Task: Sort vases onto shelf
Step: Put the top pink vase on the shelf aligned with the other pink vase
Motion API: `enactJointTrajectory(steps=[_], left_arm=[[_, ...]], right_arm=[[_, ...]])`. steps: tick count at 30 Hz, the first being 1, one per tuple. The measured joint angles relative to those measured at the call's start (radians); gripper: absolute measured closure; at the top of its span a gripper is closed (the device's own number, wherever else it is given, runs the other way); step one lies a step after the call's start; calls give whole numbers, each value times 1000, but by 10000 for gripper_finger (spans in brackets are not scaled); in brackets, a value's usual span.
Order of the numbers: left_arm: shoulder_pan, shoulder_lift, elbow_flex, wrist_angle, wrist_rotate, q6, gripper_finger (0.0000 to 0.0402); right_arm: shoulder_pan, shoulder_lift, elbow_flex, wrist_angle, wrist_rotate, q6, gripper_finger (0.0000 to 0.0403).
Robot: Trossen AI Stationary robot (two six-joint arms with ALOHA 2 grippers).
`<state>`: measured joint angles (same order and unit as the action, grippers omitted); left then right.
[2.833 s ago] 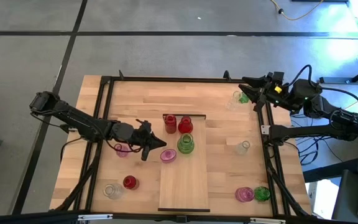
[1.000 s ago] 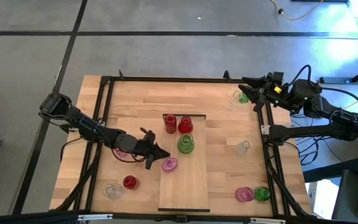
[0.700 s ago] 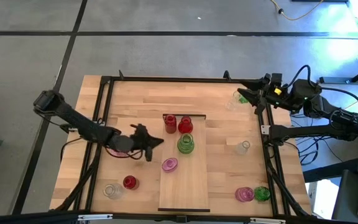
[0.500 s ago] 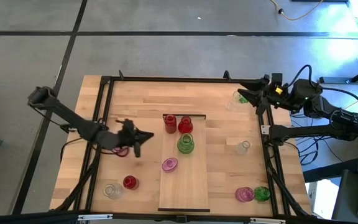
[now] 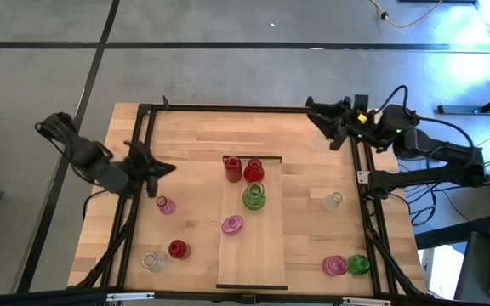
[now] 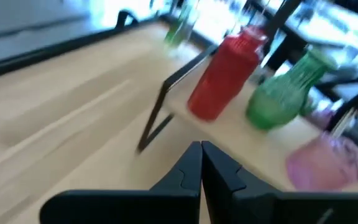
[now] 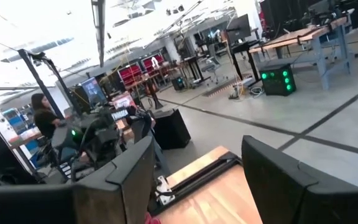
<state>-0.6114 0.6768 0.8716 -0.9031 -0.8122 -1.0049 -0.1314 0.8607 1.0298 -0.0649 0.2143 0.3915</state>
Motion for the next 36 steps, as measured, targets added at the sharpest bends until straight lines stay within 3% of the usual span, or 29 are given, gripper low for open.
enactJointTrajectory(steps=[6, 11, 13, 16, 22, 27, 31, 36], left_arm=[[84, 122, 287, -459, 269, -97, 401], [169, 178, 291, -642, 516, -81, 401], [197, 187, 252, -641, 602, -57, 401], [219, 198, 201, -579, 631, -33, 390], [260, 212, 127, -556, 649, -16, 334], [315, 212, 20, -517, 772, -62, 292], [337, 213, -49, -389, 854, -34, 284], [346, 217, -91, -307, 875, -60, 283]], right_arm=[[0, 77, 0, 70, -6, -3, 180], [0, 138, 0, 108, -29, 11, 180], [0, 158, 0, 139, -57, 26, 180], [0, 182, 0, 188, -98, 30, 180], [0, 200, 0, 276, -136, 31, 180], [0, 198, 0, 335, -139, 31, 180], [0, 197, 0, 360, -155, 31, 180], [0, 198, 0, 360, -155, 31, 180]])
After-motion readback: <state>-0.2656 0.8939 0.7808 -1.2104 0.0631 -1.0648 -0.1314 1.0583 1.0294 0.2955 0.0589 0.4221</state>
